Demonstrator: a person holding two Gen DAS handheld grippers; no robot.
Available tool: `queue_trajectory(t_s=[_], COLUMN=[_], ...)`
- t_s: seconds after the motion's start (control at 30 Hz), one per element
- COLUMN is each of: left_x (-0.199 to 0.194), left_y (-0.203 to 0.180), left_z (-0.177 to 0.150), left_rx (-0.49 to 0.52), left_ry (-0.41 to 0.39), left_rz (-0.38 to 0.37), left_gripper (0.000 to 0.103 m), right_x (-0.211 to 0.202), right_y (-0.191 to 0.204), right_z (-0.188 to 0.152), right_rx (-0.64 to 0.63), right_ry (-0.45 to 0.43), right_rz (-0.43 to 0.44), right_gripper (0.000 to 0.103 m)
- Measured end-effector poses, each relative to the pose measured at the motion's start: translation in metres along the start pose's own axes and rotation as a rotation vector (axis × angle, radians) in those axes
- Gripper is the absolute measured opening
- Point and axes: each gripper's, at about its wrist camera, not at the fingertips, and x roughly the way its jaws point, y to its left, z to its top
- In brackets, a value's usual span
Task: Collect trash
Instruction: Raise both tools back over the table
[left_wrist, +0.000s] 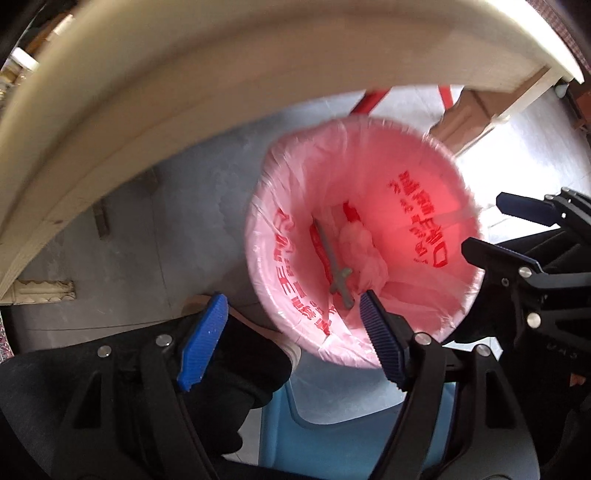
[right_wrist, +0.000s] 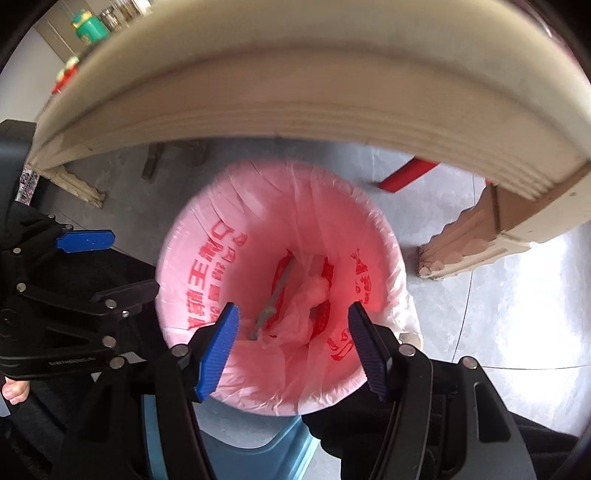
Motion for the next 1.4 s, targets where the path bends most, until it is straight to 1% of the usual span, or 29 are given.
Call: queue_trajectory(t_s=[0.13, 0.27, 0.3, 0.33, 0.4, 0.47, 0.53, 0.63, 0.7, 0.73, 0.87, 0.9, 1.03, 1.13, 1.17, 1.2, 1.27, 1.4], left_x=[-0.041, -0.098, -0.110, -0.123, -0.151, -0.173, -0.194, -0.219, -0.234, -0.238, -0.251, -0.255, -0.256, -0.247, -0.242, -0.239, -0.228, -0.209], left_y=[0.002, 0.010, 0.013, 0.015, 0.022, 0.026, 0.032, 0.037, 0.035, 0.035, 0.029, 0.029, 0.023, 0.018, 0.016, 0.015, 0.013, 0.008], left_z=[-0.006, -0.008, -0.006, -0.005, 0.002, 0.012, 0.023, 0.034, 0.043, 0.047, 0.065, 0.064, 0.080, 0.091, 0.094, 0.097, 0.104, 0.116], left_rx=[0.006, -0.005, -0.011, -0.019, -0.034, -0.035, -0.037, -0.039, -0.021, -0.013, 0.012, 0.018, 0.029, 0.037, 0.037, 0.036, 0.036, 0.032], left_ry=[-0.070, -0.189, -0.215, -0.240, -0.299, -0.352, -0.395, -0.449, -0.475, -0.482, -0.487, -0.489, -0.480, -0.467, -0.458, -0.451, -0.432, -0.401], left_rz=[0.008, 0.025, 0.020, 0.010, 0.015, 0.063, 0.099, 0.114, 0.123, 0.127, 0.129, 0.123, 0.114, 0.111, 0.104, 0.098, 0.086, 0.067], left_gripper=[0.073, 0.073, 0.075, 0.079, 0.082, 0.082, 0.082, 0.082, 0.083, 0.083, 0.083, 0.083, 0.084, 0.084, 0.084, 0.084, 0.084, 0.084], right_x=[-0.035, -0.080, -0.095, -0.107, -0.129, -0.156, -0.176, -0.207, -0.223, -0.230, -0.248, -0.249, -0.249, -0.242, -0.239, -0.237, -0.231, -0.218], right_y=[0.008, 0.016, 0.019, 0.021, 0.024, 0.025, 0.023, 0.018, 0.012, 0.007, -0.007, -0.009, -0.021, -0.029, -0.033, -0.035, -0.043, -0.059], right_z=[-0.002, 0.002, 0.005, 0.007, 0.014, 0.022, 0.031, 0.045, 0.055, 0.059, 0.081, 0.084, 0.098, 0.108, 0.112, 0.115, 0.124, 0.140], right_rx=[-0.005, -0.021, -0.032, -0.043, -0.060, -0.073, -0.085, -0.106, -0.124, -0.131, -0.153, -0.157, -0.164, -0.176, -0.183, -0.189, -0.204, -0.204], right_ry=[-0.068, -0.160, -0.192, -0.217, -0.266, -0.324, -0.364, -0.428, -0.461, -0.471, -0.475, -0.473, -0.459, -0.444, -0.438, -0.434, -0.420, -0.392], right_rz=[0.007, 0.013, 0.009, 0.004, -0.006, -0.003, -0.005, -0.030, -0.040, -0.047, -0.060, -0.061, -0.038, -0.019, -0.012, -0.004, 0.025, 0.055], right_gripper=[0.061, 0.061, 0.061, 0.061, 0.062, 0.068, 0.070, 0.070, 0.073, 0.075, 0.075, 0.075, 0.075, 0.077, 0.082, 0.084, 0.084, 0.084])
